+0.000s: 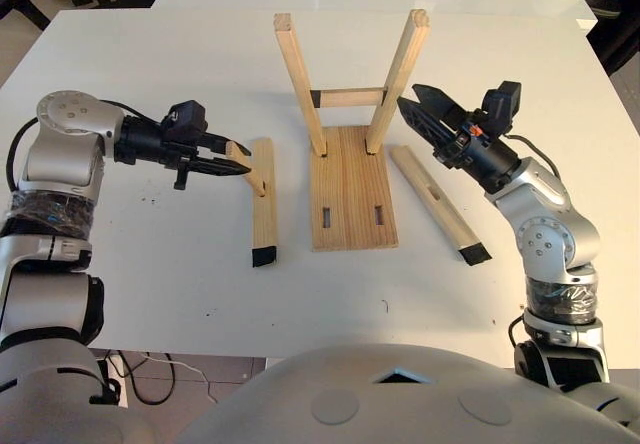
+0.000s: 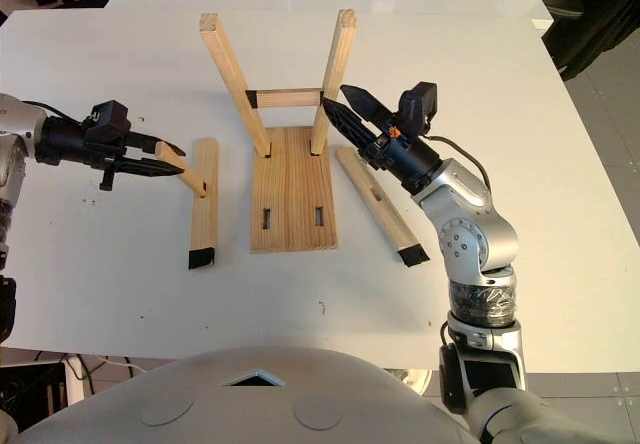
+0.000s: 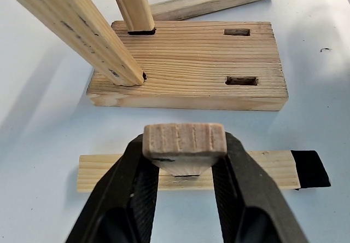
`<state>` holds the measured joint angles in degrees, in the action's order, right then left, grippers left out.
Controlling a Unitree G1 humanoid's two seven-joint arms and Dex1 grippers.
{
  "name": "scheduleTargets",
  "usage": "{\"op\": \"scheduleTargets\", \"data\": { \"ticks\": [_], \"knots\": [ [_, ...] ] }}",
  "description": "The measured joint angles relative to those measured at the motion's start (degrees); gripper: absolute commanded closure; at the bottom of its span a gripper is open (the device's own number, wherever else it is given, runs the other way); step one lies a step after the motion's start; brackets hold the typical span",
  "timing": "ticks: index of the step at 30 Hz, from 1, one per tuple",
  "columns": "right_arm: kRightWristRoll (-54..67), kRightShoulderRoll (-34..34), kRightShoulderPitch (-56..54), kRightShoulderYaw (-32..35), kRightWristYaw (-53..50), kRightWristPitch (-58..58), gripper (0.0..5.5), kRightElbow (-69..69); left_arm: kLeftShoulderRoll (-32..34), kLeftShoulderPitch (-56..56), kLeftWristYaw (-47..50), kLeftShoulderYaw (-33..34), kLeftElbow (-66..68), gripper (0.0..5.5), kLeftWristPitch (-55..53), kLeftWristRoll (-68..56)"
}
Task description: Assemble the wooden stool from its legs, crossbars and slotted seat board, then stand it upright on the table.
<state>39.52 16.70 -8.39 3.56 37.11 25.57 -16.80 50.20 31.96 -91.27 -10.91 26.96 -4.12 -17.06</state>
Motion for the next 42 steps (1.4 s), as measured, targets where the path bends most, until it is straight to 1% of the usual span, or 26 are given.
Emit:
{"op": "scheduleTargets", "data": {
  "ticks": [11, 14, 15, 16, 19, 20, 23, 26, 30, 31, 32, 34, 35, 39, 40, 42],
  "knots": [
    [0.0, -0.4, -0.2, -0.3, -0.1, 0.0, 3.24, 0.5, -0.9, 1.1, 0.2, -0.8, 1.4, 4.2, 2.3, 0.2],
    [-0.1, -0.7, -0.2, -0.3, -0.1, -0.1, 3.24, 0.5, -2.0, 2.0, 2.2, -0.2, 2.8, 4.2, 2.3, 0.3],
    [-0.1, -0.7, -0.1, -0.3, -0.2, -0.2, 3.24, 0.6, -2.5, 2.0, 2.9, 0.3, 2.8, 3.84, 1.9, 0.3],
    [-0.1, -0.7, -0.1, -0.2, -0.3, -0.3, 3.24, 0.5, -2.9, 1.9, 3.8, 0.9, 2.6, 3.78, 1.0, 0.0],
    [0.0, -0.7, 1.0, 0.7, -0.9, -0.4, 3.24, 0.0, -3.6, -1.9, 7.2, 2.9, -1.2, 3.34, -3.4, -0.7],
    [0.1, -0.6, 1.5, 1.3, -1.0, -0.4, 3.24, -0.3, -3.6, -3.8, 8.7, 4.6, -4.3, 3.15, -4.9, -1.9],
    [0.8, 0.0, 3.3, 2.7, -1.2, -0.2, 3.24, -0.9, -2.4, -10.0, 13.8, 11.4, -15.7, 3.15, -9.0, -5.3],
    [1.0, 1.8, 3.7, 3.8, -1.2, 0.7, 3.24, -1.0, -1.1, -18.8, 18.1, 18.2, -27.1, 3.15, -13.2, -8.6],
    [2.1, 3.2, 3.4, 4.2, -0.8, 2.5, 3.24, -1.0, -2.1, -31.9, 25.9, 27.7, -41.9, 3.15, -19.8, -13.8],
    [2.4, 3.8, 3.1, 4.5, -0.6, 3.1, 3.24, -0.9, -3.3, -34.5, 28.6, 30.0, -45.0, 3.15, -21.0, -14.7],
    [3.0, 4.9, 2.8, 5.6, -0.4, 4.0, 3.24, -0.7, -6.7, -38.9, 33.8, 33.7, -50.3, 3.15, -22.9, -16.6],
    [3.2, 6.3, 2.5, 6.0, 0.0, 4.6, 3.24, -0.4, -11.1, -42.6, 40.4, 36.5, -55.4, 3.15, -24.9, -19.1],
    [3.4, 6.9, 2.3, 6.3, 0.4, 5.6, 3.24, -0.2, -14.6, -44.0, 45.3, 37.5, -58.9, 3.15, -25.6, -21.1],
    [3.5, 8.3, 0.4, 5.9, 1.5, 6.9, 3.24, 1.4, -25.1, -42.4, 59.9, 37.3, -64.4, 3.15, -25.0, -22.4],
    [3.5, 8.4, -0.7, 5.7, 1.8, 7.4, 3.24, 2.1, -29.3, -40.8, 66.3, 36.6, -65.4, 3.15, -24.5, -21.4],
    [3.5, 8.5, -2.2, 5.5, 2.5, 8.1, 3.24, 3.0, -35.0, -38.8, 74.9, 34.7, -66.0, 3.15, -23.8, -18.4]
  ]
}}
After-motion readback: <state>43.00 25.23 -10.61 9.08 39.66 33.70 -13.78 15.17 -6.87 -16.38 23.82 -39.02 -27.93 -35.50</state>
